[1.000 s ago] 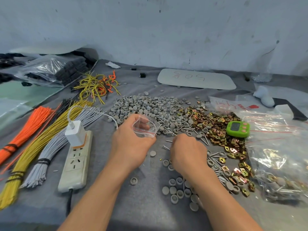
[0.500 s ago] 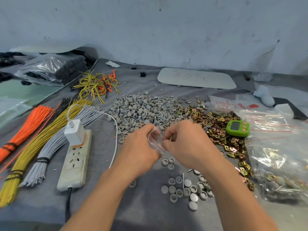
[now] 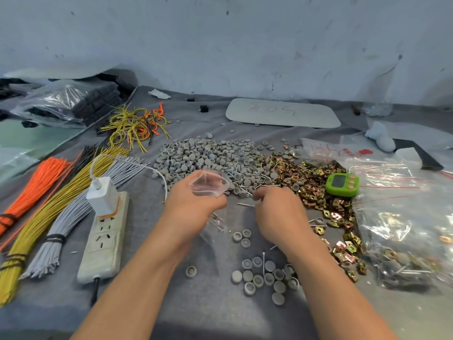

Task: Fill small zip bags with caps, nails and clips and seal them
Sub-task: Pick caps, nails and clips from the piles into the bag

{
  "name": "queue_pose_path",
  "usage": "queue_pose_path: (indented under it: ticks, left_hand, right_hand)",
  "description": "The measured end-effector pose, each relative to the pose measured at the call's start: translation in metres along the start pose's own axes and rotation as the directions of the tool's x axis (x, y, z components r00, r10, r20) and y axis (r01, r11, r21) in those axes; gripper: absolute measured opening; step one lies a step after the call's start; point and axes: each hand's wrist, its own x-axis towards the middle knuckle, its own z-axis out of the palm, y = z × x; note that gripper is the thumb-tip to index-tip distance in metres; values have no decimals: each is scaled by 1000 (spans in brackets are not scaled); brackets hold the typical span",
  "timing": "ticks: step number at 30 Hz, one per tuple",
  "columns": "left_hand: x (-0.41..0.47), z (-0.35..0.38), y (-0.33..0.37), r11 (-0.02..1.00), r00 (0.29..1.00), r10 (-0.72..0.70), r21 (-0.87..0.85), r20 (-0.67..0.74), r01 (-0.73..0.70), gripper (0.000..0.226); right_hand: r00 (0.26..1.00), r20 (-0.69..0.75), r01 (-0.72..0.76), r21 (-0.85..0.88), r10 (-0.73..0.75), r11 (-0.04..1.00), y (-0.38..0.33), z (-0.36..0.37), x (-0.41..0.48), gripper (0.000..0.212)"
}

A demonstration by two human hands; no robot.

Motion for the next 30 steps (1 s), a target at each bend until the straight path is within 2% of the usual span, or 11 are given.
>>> queue_pose_path:
  ticks: [3,6,8,9,11,14,17,19,22,25,30]
  left_hand:
    - [-1,0,-1,1000,1000,23,0,-18,-23,34]
    - [-5,-1,-3,958,992,114,269,-51,-96,33]
    - [-6,-2,-2,929,991,129,354,-38,-108,34]
    - [-5,-2,-1,923,992,124,372,-34,-102,34]
    - [-4,-2,0,903,992,119,419,-30,-96,35]
    - [-4,2,-1,861,991,135,494,3,-119,34]
    - [-5,6,-2,832,989,144,538,29,-137,33]
    - [-4,4,-3,833,990,136,537,39,-135,36]
    - [-3,4,-4,853,990,116,502,84,-143,43]
    - [-3,7,-4,880,986,90,453,137,-144,46]
    - [-3,6,-4,919,986,80,373,143,-129,47]
  right_hand:
    - [995,-19,93,-48,-94,994,-4,17,-2,28]
    - [986,-30,163,-65,-165,985,-3,22,-2,22]
    - [988,-33,150,-69,-152,986,-1,24,-5,20]
    - [992,-53,116,-18,-117,993,0,24,-6,17]
    - [996,-82,37,232,-18,972,1,20,-7,13]
    - [991,-129,45,596,41,801,-2,3,-7,17]
    - [985,-166,151,763,-35,629,-9,-23,-15,13]
    - [976,-173,218,747,-133,629,-14,-35,-19,13]
    - [956,-154,290,629,-250,721,-23,-41,-23,16]
    - [960,-127,274,595,-248,756,-29,-39,-27,23]
    - [964,-147,263,674,-223,690,-29,-35,-28,26]
